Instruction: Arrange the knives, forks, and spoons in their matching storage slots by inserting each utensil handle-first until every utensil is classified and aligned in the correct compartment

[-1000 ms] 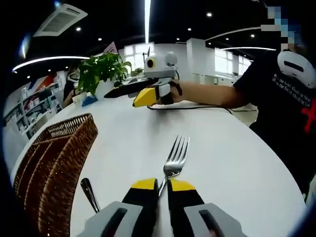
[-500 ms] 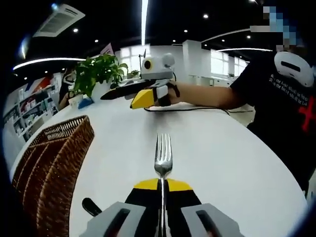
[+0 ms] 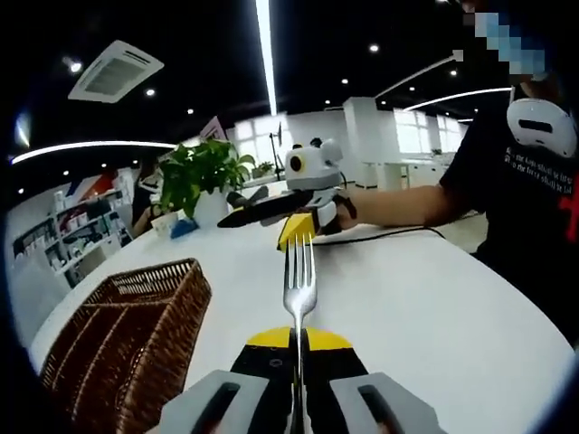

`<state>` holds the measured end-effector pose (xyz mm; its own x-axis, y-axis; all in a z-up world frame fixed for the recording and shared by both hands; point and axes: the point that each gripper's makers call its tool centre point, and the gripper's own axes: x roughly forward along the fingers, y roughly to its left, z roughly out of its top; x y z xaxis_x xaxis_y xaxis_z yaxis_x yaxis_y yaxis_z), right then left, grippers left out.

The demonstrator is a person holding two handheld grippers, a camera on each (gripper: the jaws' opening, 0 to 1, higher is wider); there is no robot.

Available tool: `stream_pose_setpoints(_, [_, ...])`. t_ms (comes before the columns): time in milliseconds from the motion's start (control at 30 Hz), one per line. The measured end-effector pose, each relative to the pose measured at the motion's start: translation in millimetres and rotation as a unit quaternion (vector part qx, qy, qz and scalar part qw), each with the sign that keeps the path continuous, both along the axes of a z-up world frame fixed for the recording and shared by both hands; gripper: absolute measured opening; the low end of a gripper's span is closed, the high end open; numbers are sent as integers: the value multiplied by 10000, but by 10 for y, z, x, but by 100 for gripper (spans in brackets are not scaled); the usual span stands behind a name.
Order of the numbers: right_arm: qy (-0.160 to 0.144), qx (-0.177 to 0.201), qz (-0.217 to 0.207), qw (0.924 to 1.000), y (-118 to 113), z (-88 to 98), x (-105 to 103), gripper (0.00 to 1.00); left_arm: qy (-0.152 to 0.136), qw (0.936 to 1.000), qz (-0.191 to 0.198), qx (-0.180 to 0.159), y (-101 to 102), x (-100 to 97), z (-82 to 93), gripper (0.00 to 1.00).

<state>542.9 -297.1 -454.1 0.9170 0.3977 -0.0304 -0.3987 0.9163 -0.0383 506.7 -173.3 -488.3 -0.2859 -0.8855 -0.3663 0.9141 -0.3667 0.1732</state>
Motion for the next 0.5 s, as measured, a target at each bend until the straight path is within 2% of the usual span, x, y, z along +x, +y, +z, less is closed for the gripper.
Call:
stream_pose_setpoints(200, [-91,31,-72,9999,-38,54,7,99,-50,10000,-38,-20,-20,-65,16,1])
stream_pose_setpoints(267, [-169,484,-58,9987,-66,148,-3,99,-126,9998,-133,-78,-41,-139,86,1])
stream_pose_setpoints(300, [-180,582,-94,9981,-102,168,-3,99,-161,9997,-156,-94,-51,-166,115,1])
stream_pose_setpoints(433, [-186,510,-343,9979,-247,150,20,99,-341,9991,-167,-179,-107,-245,252,1])
stream_pose_setpoints(500, [-163,508,-382,9978,-251,133,23,99,-404,9992,-54,20,-96,-222,254,1])
